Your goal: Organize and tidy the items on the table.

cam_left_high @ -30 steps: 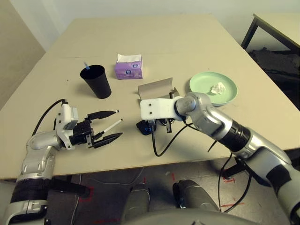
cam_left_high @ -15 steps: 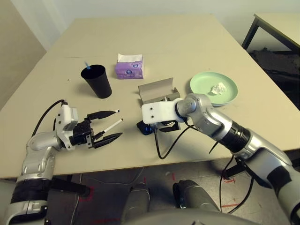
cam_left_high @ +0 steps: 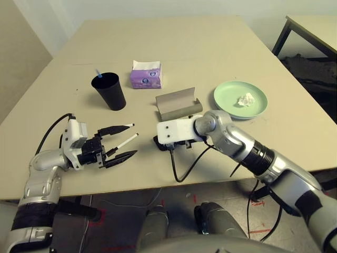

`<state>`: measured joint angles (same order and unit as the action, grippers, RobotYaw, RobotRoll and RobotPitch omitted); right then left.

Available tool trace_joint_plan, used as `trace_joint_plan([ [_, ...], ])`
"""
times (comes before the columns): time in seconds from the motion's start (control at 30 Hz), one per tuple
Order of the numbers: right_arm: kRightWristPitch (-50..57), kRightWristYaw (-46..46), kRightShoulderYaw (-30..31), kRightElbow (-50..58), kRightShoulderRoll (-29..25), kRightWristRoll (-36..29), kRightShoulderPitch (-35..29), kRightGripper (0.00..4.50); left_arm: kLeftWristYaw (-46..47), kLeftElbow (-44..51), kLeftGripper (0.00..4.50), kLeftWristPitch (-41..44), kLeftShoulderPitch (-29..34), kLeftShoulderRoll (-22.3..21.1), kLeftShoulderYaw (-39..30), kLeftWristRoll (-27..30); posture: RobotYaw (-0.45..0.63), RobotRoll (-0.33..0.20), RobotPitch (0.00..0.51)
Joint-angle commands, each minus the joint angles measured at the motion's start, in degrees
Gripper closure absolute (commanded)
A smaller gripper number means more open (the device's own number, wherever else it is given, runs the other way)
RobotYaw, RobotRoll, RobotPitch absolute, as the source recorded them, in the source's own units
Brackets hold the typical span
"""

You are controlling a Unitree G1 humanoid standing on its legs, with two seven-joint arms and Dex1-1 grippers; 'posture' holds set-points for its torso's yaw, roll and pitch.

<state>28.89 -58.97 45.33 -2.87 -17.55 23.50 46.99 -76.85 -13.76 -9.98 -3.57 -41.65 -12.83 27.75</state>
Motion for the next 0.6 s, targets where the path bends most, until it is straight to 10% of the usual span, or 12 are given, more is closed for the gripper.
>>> trace_joint_plan([
  [0.03, -0.89, -1.06, -0.09, -0.35, -0.30, 0.35, -0.07, 4.27, 0.01, -0.49, 0.00, -0.46, 0.48, -0.07, -0.72, 0.05, 0.02, 0.000, 0.064],
  [0.6, -16.89, 5.04, -7.59, -24.12, 2.46, 0.61, 16.94, 4.31, 15.12, 0.03, 0.00, 5.71, -1.39, 3.74, -2.74, -0.52, 0.02, 0.000, 0.062],
])
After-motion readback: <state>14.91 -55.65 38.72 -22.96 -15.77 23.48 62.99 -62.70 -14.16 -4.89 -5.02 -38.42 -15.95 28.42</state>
